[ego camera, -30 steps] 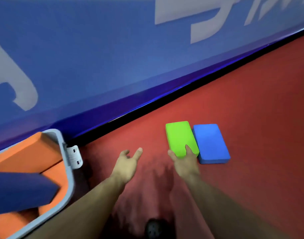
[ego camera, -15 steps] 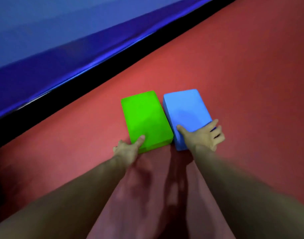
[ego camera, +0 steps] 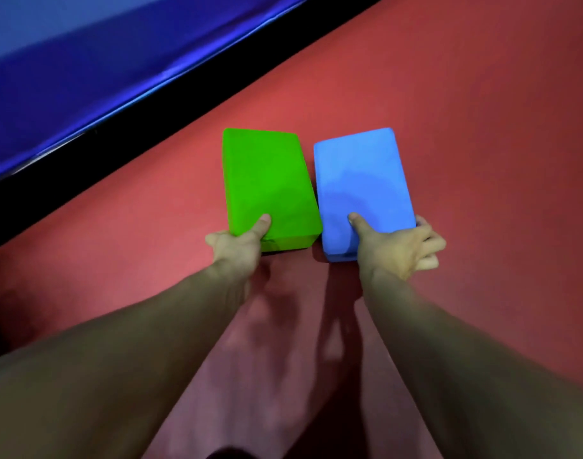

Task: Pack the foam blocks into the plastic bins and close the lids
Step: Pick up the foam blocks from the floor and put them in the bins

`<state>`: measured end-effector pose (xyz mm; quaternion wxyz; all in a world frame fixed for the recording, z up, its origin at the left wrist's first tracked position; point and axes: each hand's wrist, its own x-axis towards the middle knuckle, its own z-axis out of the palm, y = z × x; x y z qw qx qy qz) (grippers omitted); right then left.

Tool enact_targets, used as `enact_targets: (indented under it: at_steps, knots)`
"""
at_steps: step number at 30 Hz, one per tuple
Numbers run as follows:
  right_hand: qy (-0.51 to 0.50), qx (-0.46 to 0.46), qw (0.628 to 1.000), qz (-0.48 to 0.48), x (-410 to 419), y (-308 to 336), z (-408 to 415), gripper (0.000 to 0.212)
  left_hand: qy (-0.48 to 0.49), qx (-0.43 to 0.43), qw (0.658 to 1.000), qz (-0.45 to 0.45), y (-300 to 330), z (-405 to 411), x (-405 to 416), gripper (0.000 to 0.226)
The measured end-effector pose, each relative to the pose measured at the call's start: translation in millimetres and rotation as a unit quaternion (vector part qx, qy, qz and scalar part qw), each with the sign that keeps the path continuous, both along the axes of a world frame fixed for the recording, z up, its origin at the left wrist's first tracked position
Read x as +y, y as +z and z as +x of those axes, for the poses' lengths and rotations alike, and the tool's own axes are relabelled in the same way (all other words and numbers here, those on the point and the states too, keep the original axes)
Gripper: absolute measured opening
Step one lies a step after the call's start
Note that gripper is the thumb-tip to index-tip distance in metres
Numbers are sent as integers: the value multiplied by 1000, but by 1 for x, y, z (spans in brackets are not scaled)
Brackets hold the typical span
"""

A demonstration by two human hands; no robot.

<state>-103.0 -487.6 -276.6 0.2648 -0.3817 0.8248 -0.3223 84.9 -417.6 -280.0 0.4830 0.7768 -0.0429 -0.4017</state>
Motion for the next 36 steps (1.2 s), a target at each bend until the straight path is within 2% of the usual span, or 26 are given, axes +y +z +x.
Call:
enact_targets:
  at_steps: [3,6,9,12,17,18,20,22,24,27,32,34,36]
  knots:
    - [-35,-104,994,-18,19,0,12,83,19,-22,999,30,6,16,20,106]
    - [-13,-182,982,-40,45,-1,24,81,49,-17,998,26,7,28,41,112]
    - [7,-219,973,-68,67,8,32,77,78,-14,997,16,26,40,64,115]
    - [24,-263,962,-68,87,38,44,72,81,-33,996,-8,72,56,90,113]
    - [71,-306,948,-53,145,148,63,70,60,-55,994,-73,193,91,164,114]
    - [87,-333,938,-47,159,175,68,67,71,-47,992,-92,224,92,186,109]
    - [127,-377,917,-24,187,229,78,64,81,-26,989,-120,276,97,236,79]
    - [187,-372,909,-1,215,279,92,65,91,-23,986,-135,318,107,287,50]
    - [242,-367,898,23,242,324,113,68,122,-31,982,-142,360,120,339,34]
    - [313,-396,861,63,291,375,159,70,183,-40,970,-157,418,143,416,36]
    - [344,-501,759,233,387,433,236,47,287,-61,941,-167,467,185,546,41]
    - [355,-498,731,304,420,433,258,54,334,-74,924,-171,474,201,587,39]
    - [399,-453,713,356,452,427,268,70,373,-74,909,-170,472,216,619,42]
